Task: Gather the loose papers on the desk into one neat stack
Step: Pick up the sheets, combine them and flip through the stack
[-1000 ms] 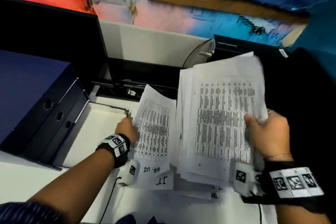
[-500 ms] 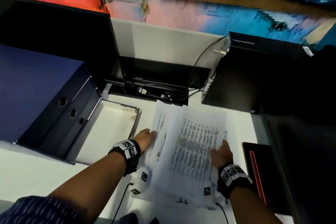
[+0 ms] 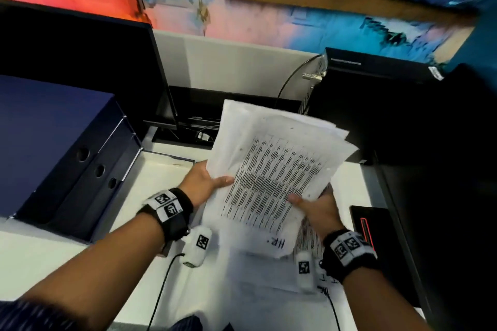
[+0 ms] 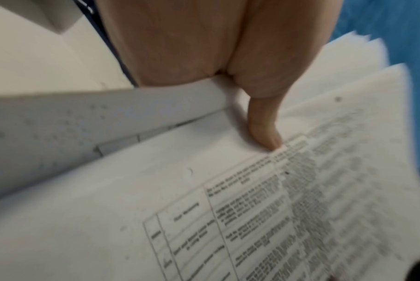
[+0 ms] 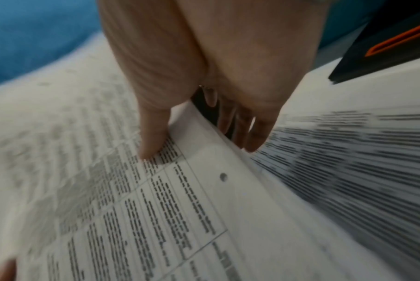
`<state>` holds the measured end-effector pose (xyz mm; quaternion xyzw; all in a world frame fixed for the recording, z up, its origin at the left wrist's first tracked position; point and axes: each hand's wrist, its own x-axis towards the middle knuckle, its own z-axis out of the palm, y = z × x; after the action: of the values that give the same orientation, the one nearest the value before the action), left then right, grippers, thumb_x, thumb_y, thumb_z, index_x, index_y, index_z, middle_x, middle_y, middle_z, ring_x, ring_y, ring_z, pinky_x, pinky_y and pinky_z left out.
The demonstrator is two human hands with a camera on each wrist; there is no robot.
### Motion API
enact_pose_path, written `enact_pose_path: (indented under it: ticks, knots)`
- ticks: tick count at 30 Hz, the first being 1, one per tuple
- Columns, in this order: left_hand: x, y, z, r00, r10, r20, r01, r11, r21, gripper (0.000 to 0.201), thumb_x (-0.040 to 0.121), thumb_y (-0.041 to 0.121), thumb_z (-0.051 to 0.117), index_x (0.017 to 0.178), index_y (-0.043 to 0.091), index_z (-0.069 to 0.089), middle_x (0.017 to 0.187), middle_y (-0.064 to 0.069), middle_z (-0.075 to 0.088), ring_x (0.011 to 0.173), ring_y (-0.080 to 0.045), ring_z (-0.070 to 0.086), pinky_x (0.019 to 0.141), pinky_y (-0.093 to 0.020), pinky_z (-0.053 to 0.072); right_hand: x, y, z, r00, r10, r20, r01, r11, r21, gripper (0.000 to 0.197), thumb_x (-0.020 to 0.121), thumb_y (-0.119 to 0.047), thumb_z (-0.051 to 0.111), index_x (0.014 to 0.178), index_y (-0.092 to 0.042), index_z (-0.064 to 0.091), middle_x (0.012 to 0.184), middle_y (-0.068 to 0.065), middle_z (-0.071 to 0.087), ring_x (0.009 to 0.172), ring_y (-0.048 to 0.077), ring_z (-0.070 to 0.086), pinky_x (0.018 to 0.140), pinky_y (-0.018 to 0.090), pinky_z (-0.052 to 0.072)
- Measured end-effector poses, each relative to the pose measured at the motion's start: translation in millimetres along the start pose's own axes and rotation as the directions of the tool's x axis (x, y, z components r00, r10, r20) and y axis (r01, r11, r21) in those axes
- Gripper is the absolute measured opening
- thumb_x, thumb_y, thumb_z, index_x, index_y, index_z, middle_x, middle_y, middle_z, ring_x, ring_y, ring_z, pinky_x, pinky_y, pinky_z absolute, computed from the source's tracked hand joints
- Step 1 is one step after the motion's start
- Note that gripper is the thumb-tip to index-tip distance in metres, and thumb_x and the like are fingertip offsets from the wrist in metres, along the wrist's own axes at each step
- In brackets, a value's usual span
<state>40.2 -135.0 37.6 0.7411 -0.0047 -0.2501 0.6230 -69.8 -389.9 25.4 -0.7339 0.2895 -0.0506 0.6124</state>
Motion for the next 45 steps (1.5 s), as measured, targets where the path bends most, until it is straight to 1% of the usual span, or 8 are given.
enact_pose_path:
  ticks: [4,9,16,19,22,31,40,45]
  knots:
    - [1.3,35.0,-7.2,0.988,0.155,-0.014,-0.156,0.975,-0.158,0.049,0.067,0.013,0.088,0.112,0.004,0.071,0.108,-0.014,0.076,0.104,-0.033,0.072,0.093,-0.046,0.056,-0.3,-56.3,-9.9,0.992,-0.125,-0.035,0.127,0.988,0.086,0.035,0.063,-0.024,0.090,0.082,-0.015,0.062,0.077,-0.008,0.071,0.070,0.011,0.067,0.074,0.039,0.058]
    - [-0.4,37.3,-2.7,0.905,0.372,-0.207,-0.373,0.927,0.039,0.045,0.078,0.010,0.081,0.121,0.007,0.064,0.112,-0.005,0.075,0.102,-0.016,0.073,0.086,-0.028,0.058,-14.9,-82.2,-4.1,0.958,-0.285,-0.027,0.286,0.955,0.074,0.029,0.076,-0.004,0.080,0.068,-0.021,0.057,0.045,-0.017,0.060,0.041,-0.007,0.057,0.047,0.008,0.048]
    - [5.3,-3.0,35.4,0.969,0.190,-0.157,-0.151,0.961,0.232,0.026,0.093,0.018,0.066,0.115,0.005,0.066,0.097,-0.006,0.071,0.091,-0.025,0.068,0.090,-0.044,0.057,16.6,8.6,8.2,0.993,-0.028,-0.111,-0.011,0.940,-0.342,0.069,0.068,-0.032,0.086,0.126,-0.012,0.054,0.121,0.005,0.064,0.107,0.022,0.061,0.092,0.031,0.048]
    - [10.7,16.0,23.7,0.916,0.260,-0.305,-0.200,0.956,0.214,0.018,0.094,0.017,0.065,0.109,0.008,0.067,0.092,-0.004,0.068,0.087,-0.021,0.065,0.070,-0.019,0.056,22.4,50.4,-12.9,0.948,0.210,-0.239,-0.310,0.778,-0.547,0.114,0.061,-0.053,0.083,0.150,-0.011,0.024,0.157,0.007,0.029,0.139,0.035,0.034,0.110,0.046,0.036]
    - [10.0,37.4,-4.2,0.837,0.399,-0.374,-0.305,0.909,0.284,0.025,0.094,0.012,0.064,0.115,0.000,0.066,0.099,-0.005,0.067,0.092,-0.017,0.061,0.063,-0.004,0.043,12.0,74.5,-16.4,0.886,0.360,-0.293,-0.460,0.608,-0.647,0.132,0.055,-0.063,0.081,0.153,-0.014,0.007,0.157,0.012,0.022,0.142,0.039,0.023,0.110,0.055,0.030]
    - [9.7,46.5,-50.6,0.759,0.381,-0.528,-0.285,0.924,0.256,0.028,0.092,0.017,0.068,0.108,-0.005,0.065,0.092,-0.013,0.066,0.080,-0.021,0.061,0.059,-0.014,0.042,-4.9,83.4,36.4,0.930,0.340,-0.138,-0.342,0.666,-0.663,0.147,0.057,-0.027,0.093,0.152,-0.017,-0.018,0.158,0.017,0.020,0.140,0.037,0.032,0.113,0.051,0.032]
    - [3.0,56.0,-65.3,0.820,0.251,-0.515,-0.155,0.962,0.224,0.037,0.091,0.031,0.067,0.065,0.010,0.051,0.046,0.004,0.050,0.037,-0.012,0.043,0.038,-0.015,0.038,-3.2,79.5,18.3,0.891,0.429,-0.144,-0.442,0.756,-0.483,0.076,0.073,-0.024,0.083,0.136,0.002,0.049,0.133,0.020,0.058,0.113,0.033,0.061,0.092,0.032,0.051]
    - [10.6,33.0,-53.5,0.916,0.031,-0.401,0.084,0.960,0.267,0.020,0.092,0.023,0.067,0.089,0.004,0.065,0.065,-0.006,0.062,0.055,-0.022,0.058,0.047,-0.021,0.042,-9.2,23.4,-26.8,0.963,0.152,-0.223,-0.252,0.797,-0.549,0.034,0.076,-0.022,0.076,0.103,-0.002,0.069,0.102,0.018,0.073,0.090,0.034,0.069,0.079,0.037,0.057]
